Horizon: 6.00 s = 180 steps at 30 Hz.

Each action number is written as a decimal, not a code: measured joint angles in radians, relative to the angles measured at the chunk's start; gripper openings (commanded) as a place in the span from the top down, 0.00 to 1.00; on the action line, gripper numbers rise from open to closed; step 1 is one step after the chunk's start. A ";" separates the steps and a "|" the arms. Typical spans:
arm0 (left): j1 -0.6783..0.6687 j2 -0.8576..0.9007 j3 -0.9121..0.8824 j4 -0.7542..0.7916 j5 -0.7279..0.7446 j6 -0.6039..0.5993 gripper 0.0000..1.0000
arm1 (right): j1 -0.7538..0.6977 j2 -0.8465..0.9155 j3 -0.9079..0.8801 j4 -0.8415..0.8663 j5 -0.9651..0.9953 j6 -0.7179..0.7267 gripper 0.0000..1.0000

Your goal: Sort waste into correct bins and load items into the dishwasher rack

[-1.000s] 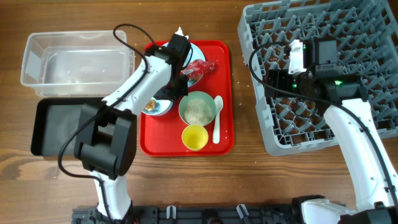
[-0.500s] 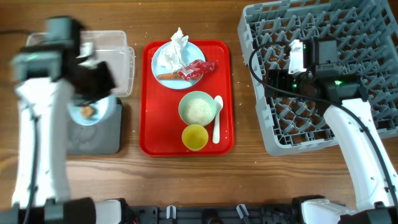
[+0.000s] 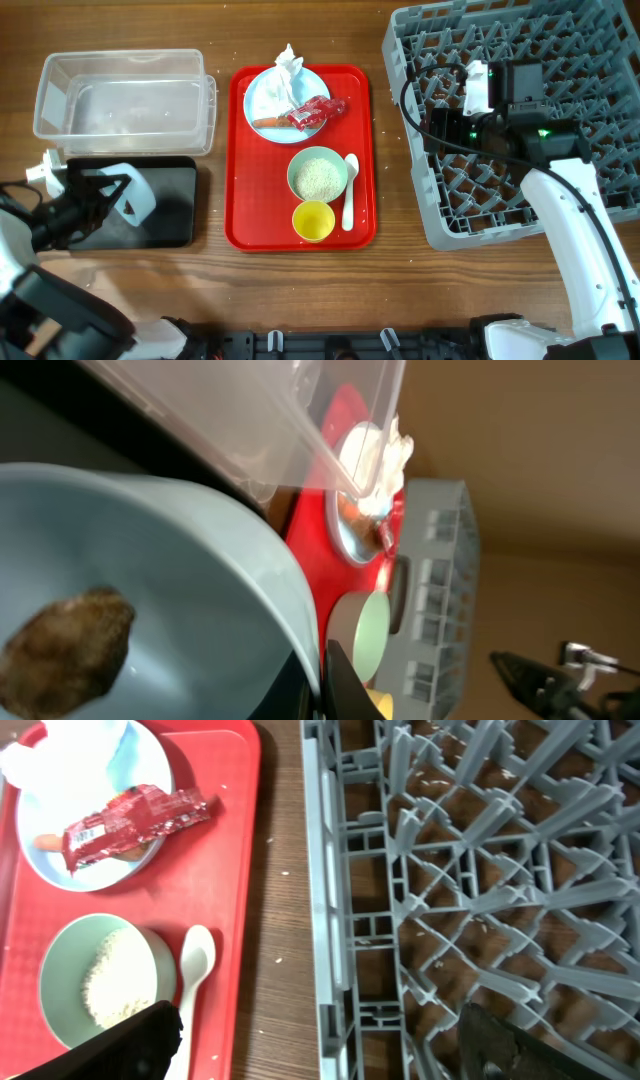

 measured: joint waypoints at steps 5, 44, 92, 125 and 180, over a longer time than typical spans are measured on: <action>0.010 0.173 -0.018 0.086 0.229 0.013 0.96 | 0.000 0.000 0.000 -0.002 -0.010 0.000 0.09; -1.028 -0.244 0.272 0.015 -0.658 -0.343 0.96 | 0.000 0.000 0.000 -0.045 -0.021 0.000 0.09; -1.406 0.170 0.324 -0.304 -0.911 -0.498 0.51 | 0.000 0.000 0.000 -0.075 -0.021 0.000 0.09; -0.892 0.021 0.358 -0.037 0.397 -0.196 0.96 | 0.027 -0.003 -0.004 0.684 -0.980 0.129 0.00; -0.965 0.021 0.358 -0.016 -0.455 -0.224 0.53 | -0.137 0.011 0.166 -0.403 0.254 0.101 0.49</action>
